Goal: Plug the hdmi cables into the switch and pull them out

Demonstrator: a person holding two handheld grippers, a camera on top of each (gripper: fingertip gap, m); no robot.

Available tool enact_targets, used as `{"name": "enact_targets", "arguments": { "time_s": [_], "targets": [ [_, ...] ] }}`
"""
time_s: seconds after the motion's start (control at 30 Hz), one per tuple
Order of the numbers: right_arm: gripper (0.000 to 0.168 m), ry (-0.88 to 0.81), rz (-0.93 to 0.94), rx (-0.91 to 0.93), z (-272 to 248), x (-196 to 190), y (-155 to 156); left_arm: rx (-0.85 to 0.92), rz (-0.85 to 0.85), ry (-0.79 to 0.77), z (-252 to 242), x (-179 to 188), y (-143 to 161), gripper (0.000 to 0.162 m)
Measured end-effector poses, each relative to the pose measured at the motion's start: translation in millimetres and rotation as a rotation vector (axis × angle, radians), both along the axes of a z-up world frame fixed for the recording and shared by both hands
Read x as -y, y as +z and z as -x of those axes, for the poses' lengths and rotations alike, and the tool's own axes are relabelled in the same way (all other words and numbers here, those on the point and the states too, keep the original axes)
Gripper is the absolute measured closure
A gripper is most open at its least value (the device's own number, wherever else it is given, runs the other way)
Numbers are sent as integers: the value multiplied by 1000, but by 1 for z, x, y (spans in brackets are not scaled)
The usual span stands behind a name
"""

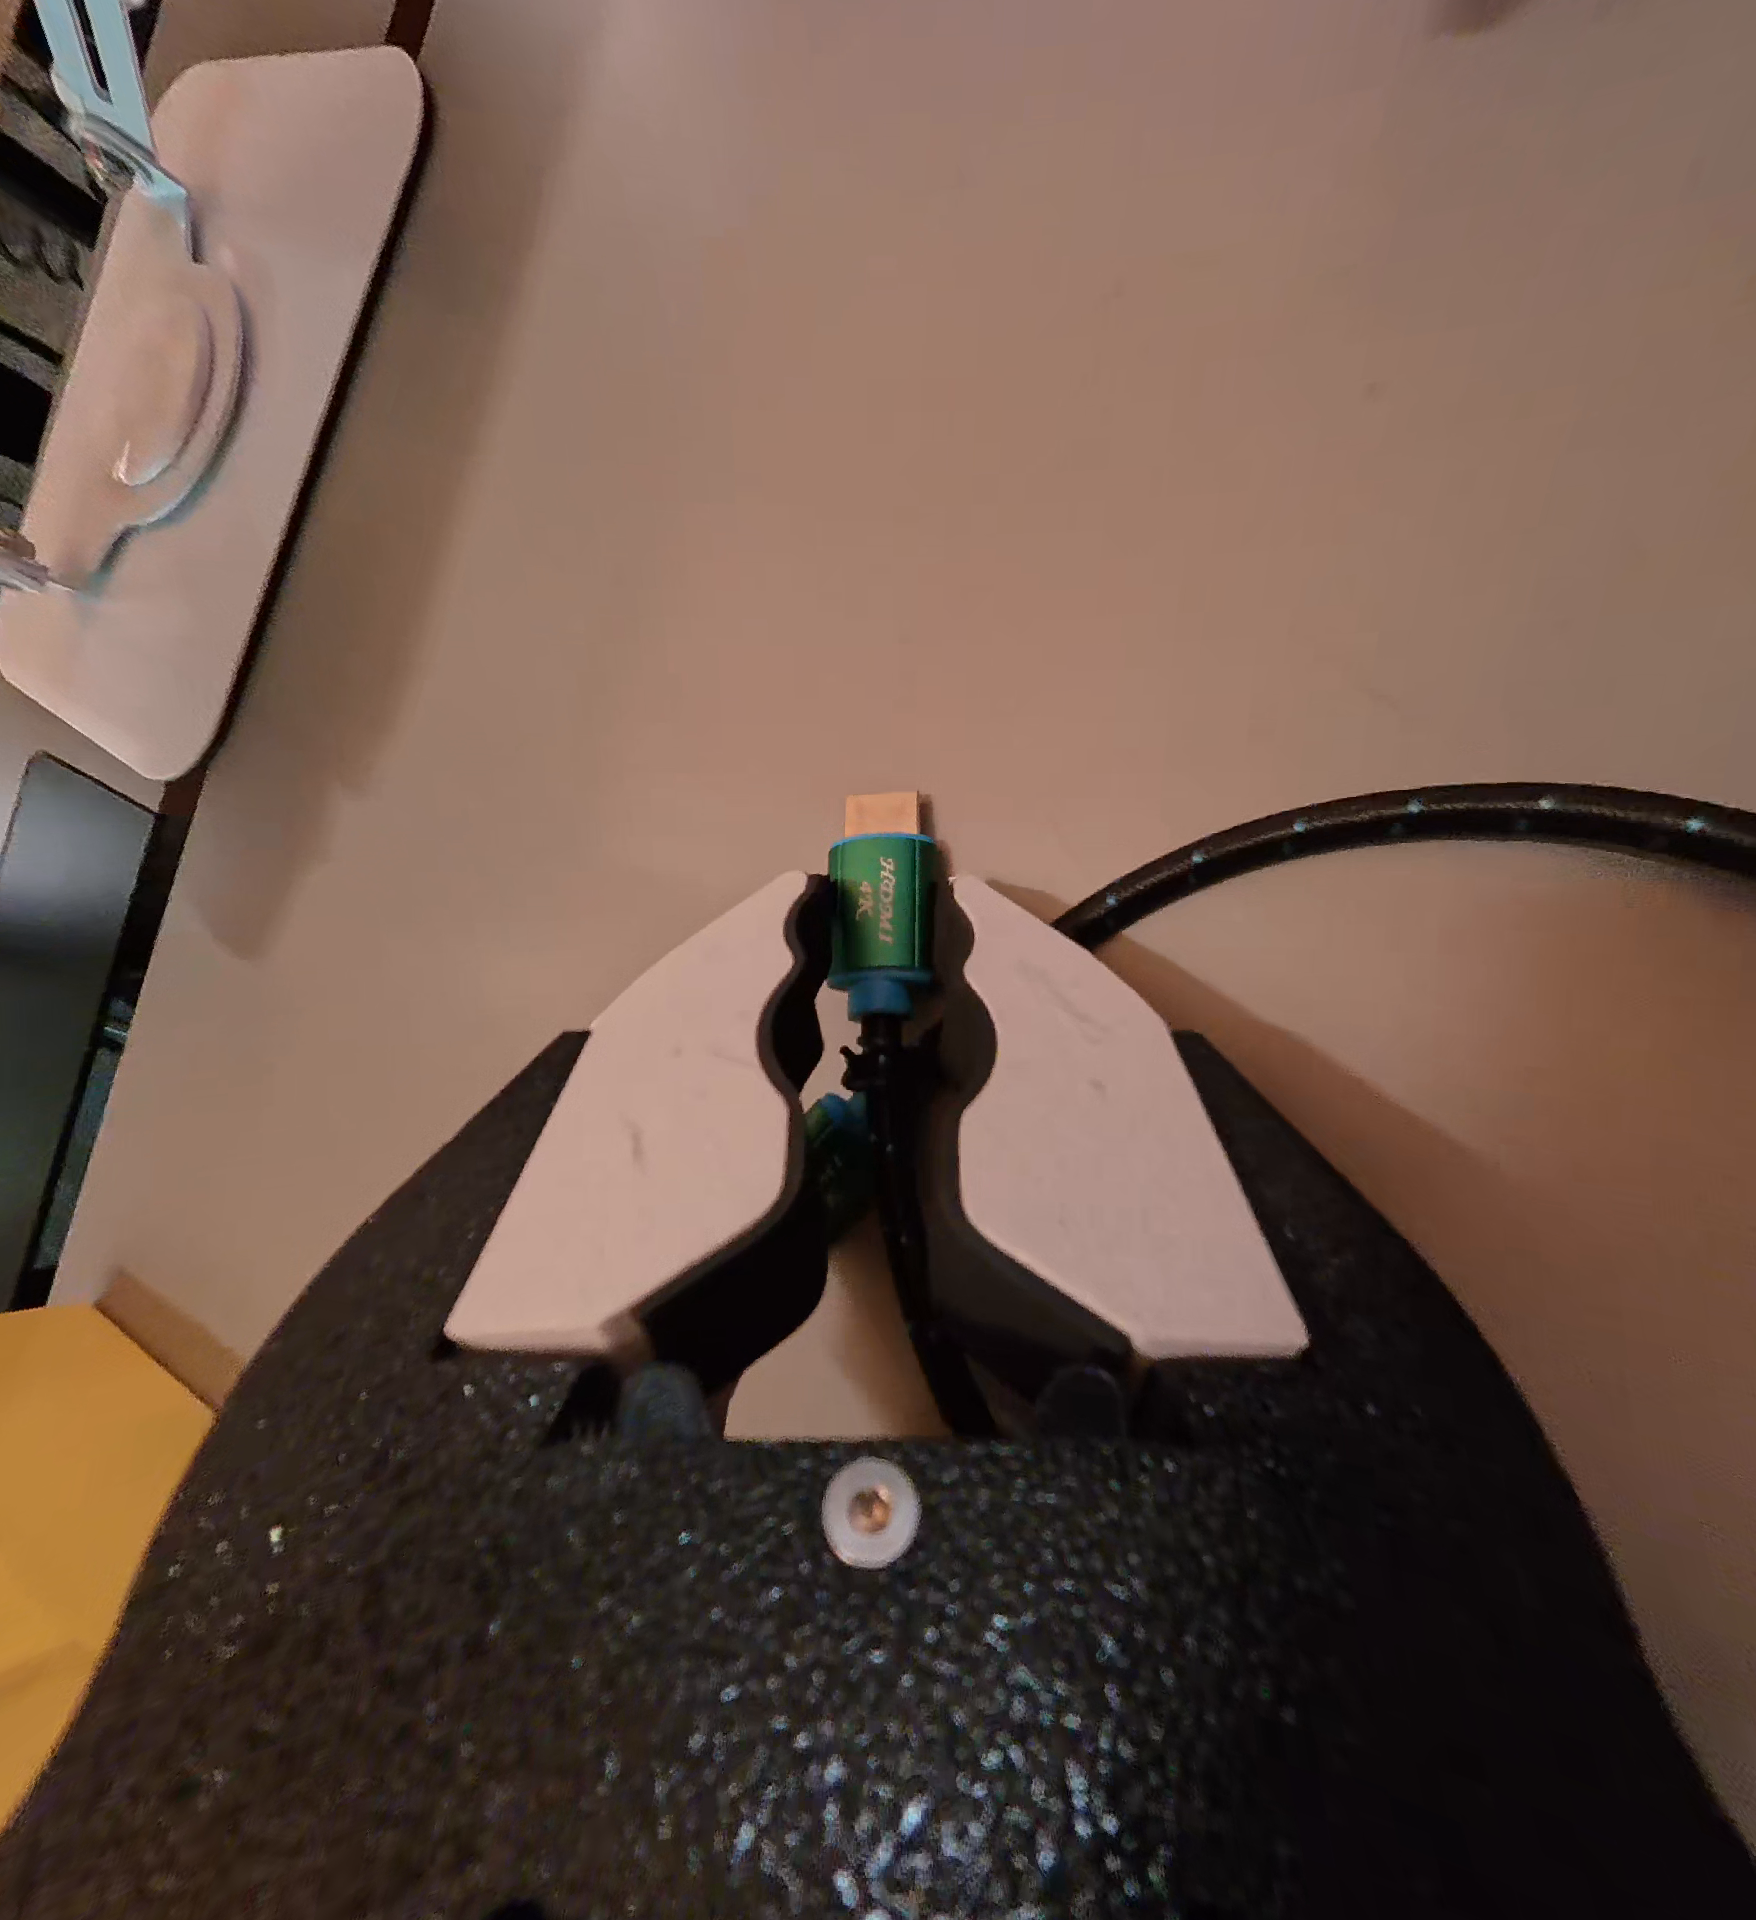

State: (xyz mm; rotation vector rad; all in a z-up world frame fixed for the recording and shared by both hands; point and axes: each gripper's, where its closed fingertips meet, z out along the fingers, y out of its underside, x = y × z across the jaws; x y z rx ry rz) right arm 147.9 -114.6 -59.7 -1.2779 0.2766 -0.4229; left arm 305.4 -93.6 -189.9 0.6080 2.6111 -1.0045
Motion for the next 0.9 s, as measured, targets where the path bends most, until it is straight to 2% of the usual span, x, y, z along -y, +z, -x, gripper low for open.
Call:
{"name": "enact_targets", "arguments": {
  "time_s": [0.23,0.27,0.33,0.4,0.47,0.57,0.67,0.73,0.8,0.87,0.9],
  "targets": [
    [146,-3,-5,-2,0,1,0,-104,-59,111,-8,-1,4,143],
    [146,-3,-6,-2,0,1,0,-122,-47,108,-9,0,12,162],
    [146,-3,-7,-1,0,1,1,-185,-41,110,-9,2,36,162],
    [146,4,-10,-4,0,1,1,-229,-132,60,-1,-5,50,162],
    [146,4,-18,-2,0,2,1,-241,-194,68,-1,-9,49,162],
    [146,3,-20,-1,0,3,2,-353,-204,52,11,-11,43,162],
    [146,1,-16,-2,0,2,1,-317,-127,141,-6,-6,43,151],
    [146,3,-17,-3,0,2,1,-239,-128,253,-31,-2,40,136],
    [146,6,-19,-9,-1,2,1,-141,-141,370,-62,5,38,131],
    [146,9,-19,-15,-1,2,1,-117,-133,496,-88,16,35,118],
    [146,8,-19,-13,-1,2,1,-133,-135,552,-97,21,31,117]
  ]
}}
